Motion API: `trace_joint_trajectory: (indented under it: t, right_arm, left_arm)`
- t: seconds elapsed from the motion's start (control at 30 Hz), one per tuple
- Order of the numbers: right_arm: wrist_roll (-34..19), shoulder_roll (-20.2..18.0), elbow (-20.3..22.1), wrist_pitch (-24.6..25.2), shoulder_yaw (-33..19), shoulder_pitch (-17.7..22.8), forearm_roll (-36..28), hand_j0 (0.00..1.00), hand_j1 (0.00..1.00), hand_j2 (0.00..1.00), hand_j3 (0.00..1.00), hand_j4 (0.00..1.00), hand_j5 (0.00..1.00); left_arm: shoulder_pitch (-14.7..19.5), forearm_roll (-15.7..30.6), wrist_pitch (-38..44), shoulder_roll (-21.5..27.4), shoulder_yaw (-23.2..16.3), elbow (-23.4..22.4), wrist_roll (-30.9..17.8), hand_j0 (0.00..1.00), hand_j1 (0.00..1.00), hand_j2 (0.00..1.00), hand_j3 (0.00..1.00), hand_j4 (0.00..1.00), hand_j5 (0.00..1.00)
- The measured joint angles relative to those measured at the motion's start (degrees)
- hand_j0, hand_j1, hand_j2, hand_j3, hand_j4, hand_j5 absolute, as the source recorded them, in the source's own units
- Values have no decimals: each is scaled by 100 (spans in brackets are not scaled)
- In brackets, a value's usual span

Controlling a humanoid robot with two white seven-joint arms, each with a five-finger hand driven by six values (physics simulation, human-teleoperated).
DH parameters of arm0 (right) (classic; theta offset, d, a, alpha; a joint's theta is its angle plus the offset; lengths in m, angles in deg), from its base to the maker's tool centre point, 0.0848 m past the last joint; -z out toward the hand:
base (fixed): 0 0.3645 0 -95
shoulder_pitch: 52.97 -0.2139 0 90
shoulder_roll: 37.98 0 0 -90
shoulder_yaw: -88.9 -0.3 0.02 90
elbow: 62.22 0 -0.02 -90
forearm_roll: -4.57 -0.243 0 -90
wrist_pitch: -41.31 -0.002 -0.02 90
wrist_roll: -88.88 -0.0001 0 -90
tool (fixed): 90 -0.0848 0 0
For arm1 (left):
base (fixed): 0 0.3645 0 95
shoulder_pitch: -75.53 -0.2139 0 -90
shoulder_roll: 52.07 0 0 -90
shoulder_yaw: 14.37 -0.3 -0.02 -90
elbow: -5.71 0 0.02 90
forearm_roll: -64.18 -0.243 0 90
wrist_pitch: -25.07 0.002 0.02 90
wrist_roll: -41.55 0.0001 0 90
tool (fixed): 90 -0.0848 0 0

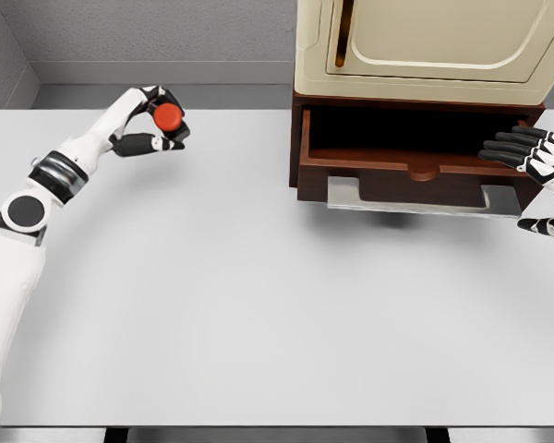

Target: Put the switch into the drawer with left arm, and close the drawer with right arm

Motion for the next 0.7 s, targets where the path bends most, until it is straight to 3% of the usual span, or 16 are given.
trace_joint_trajectory:
  t: [0.4, 0.7]
  right_arm:
    - [4, 1, -1, 0, 9, 9, 9, 100, 100, 100, 100, 100, 100]
    - [4, 2, -1, 0, 9, 9, 9, 100, 100, 100, 100, 100, 100]
  left_arm:
    - [-211, -50, 5, -3, -15, 820, -8, 27, 27, 27, 27, 27, 27]
    - [-211, -410, 47, -129, -81, 1290, -9, 25, 25, 25, 25, 25, 25]
